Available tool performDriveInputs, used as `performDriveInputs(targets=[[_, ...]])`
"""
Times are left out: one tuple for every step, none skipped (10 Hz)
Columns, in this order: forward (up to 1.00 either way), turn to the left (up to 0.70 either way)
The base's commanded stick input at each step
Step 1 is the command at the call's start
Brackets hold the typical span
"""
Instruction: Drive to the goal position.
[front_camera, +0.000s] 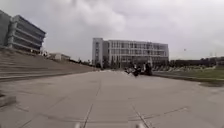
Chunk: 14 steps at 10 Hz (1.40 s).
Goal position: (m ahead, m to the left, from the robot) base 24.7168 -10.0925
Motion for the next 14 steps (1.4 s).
performDriveInputs(targets=[[0.5,0.0],[0.5,0.0],[0.5,0.0],[0.5,0.0],[0.5,0.0],[0.5,0.0],[0.5,0.0],[0.5,0.0],[0.5,0.0],[0.5,0.0],[0.5,0.0],[0.5,0.0],[0.5,0.0],[0.5,0.0]])
